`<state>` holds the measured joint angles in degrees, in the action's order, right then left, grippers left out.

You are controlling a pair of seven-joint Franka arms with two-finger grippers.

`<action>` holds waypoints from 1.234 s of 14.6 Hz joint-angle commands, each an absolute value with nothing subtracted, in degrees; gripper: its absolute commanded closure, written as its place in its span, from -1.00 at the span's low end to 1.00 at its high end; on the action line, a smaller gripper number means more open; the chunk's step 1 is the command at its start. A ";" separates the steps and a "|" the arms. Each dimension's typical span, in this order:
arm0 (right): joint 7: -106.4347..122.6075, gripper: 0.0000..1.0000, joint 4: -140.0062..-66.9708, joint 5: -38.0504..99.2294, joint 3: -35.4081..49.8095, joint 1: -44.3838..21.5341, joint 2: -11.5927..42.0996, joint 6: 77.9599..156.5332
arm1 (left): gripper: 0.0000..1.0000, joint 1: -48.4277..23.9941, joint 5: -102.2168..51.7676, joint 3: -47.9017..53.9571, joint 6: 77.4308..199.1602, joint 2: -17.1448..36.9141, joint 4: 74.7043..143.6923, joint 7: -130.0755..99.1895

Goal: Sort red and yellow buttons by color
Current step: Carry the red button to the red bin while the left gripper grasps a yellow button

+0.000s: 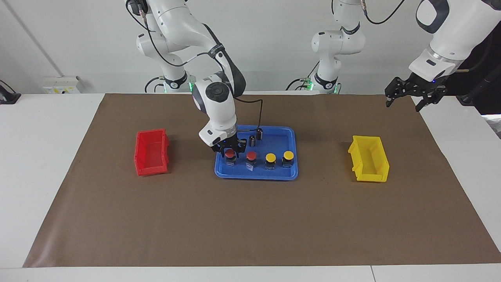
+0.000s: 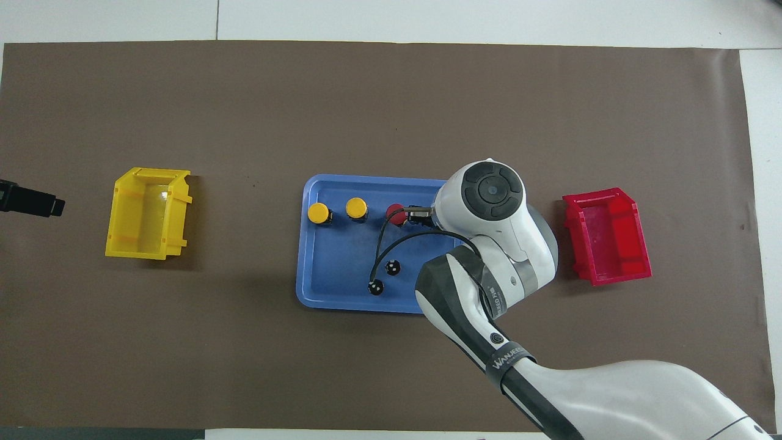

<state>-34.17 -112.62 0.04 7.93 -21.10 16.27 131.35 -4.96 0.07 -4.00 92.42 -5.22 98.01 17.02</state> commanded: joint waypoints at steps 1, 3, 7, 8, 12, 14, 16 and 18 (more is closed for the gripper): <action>-34.28 -0.18 -112.41 -0.26 7.91 -20.92 16.26 132.01 | -0.99 -5.10 1.14 -3.78 92.90 -5.98 98.88 17.49; -34.28 -0.17 -111.98 -0.26 7.91 -20.92 16.35 132.01 | -0.99 -7.63 1.14 -2.90 94.47 -5.98 99.31 14.70; -33.93 0.53 -111.71 -0.26 8.00 -20.83 16.44 131.93 | -0.94 -17.55 1.05 -2.64 100.97 -5.72 104.75 -0.76; -33.93 0.72 -111.36 -0.26 8.00 -20.74 16.35 131.58 | -0.94 -19.58 1.14 -2.64 103.25 -5.28 106.16 -3.75; -29.91 0.77 -106.10 -0.26 7.82 -16.98 13.12 122.73 | -0.87 -26.79 0.97 -2.55 115.65 -2.39 113.02 -14.57; -22.11 0.77 -107.13 0.09 7.91 -11.11 7.76 118.32 | -0.77 -30.57 0.97 -2.55 119.94 1.82 113.03 -19.75; -10.69 0.77 -110.37 0.79 7.91 -4.69 2.05 113.04 | -0.64 -31.72 0.62 -2.46 123.91 5.00 113.11 -21.79; -1.10 0.77 -115.03 1.32 7.91 1.47 -2.79 111.54 | -0.51 -32.43 -0.35 -2.37 126.37 6.94 113.12 -22.06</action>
